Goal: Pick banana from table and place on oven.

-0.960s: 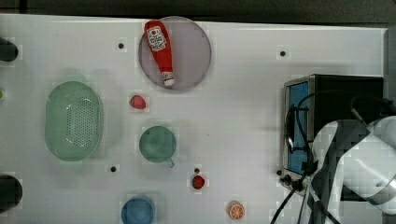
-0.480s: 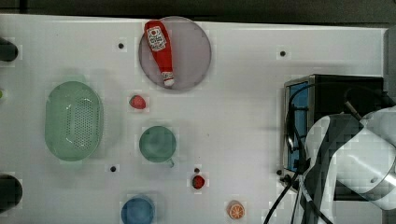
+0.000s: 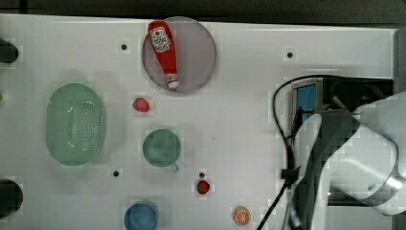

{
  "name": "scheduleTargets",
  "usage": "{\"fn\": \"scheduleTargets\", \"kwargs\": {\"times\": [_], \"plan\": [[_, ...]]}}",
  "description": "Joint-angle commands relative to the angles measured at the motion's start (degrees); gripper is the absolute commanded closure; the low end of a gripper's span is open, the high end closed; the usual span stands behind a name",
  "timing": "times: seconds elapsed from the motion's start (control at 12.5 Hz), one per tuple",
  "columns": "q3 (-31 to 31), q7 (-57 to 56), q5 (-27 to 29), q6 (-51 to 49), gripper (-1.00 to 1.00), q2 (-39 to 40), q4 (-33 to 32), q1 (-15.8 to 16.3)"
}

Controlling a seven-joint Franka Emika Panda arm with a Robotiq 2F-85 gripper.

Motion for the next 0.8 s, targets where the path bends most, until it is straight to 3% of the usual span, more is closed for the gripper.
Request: {"fn": "scheduleTargets", "kwargs": {"times": [0.08,0.48,0.8], "plan": [[10.58,7.27,1.82,-5.60,-1.00,-8.33,2.88,5.58],[22.21,36.05,1.73,-18.90,-1.00,-19.77,1.26,5.97],[23.85,38.87,1.72,-19.10,-1.00,-23.18,0.87,5.94]]}}
